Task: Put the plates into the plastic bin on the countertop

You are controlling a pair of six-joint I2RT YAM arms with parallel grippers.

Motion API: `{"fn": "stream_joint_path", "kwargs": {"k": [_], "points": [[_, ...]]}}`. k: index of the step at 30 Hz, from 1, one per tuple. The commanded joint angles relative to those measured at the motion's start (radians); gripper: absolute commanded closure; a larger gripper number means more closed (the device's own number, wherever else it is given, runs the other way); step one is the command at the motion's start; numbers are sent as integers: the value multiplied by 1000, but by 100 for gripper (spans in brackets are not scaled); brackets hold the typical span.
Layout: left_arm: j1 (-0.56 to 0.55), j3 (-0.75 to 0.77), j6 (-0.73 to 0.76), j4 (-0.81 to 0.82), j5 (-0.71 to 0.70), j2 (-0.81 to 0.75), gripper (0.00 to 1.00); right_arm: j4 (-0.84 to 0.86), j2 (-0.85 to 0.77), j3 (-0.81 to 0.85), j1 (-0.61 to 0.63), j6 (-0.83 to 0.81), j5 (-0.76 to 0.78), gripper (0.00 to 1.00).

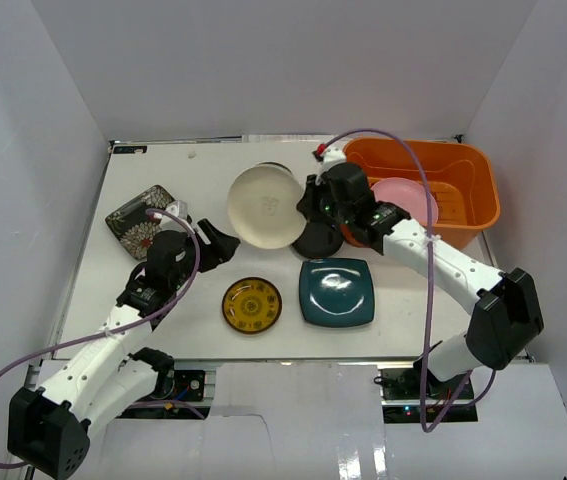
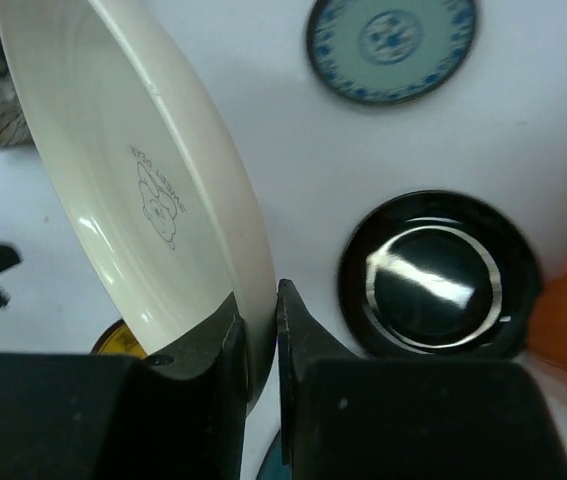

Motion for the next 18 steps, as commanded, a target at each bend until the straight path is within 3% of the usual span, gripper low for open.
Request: {"fn": "stream_joint_path", "kwargs": {"k": [1, 5, 8, 15, 18], "points": [[-7, 18, -19, 24, 87, 24, 23, 34, -77, 83, -158, 22, 106, 92], [-8, -1, -36, 44, 130, 81, 23, 15, -119, 100, -475, 55, 106, 92], [-11, -22, -22, 39, 140, 79, 24, 9, -108, 74, -644, 74, 97, 92], [-11, -31, -30, -7, 50, 24, 25, 8, 19, 18, -823, 102, 41, 92], [-11, -1, -35, 9, 67, 70, 25, 8, 60, 15, -853, 109, 1, 84]]}}
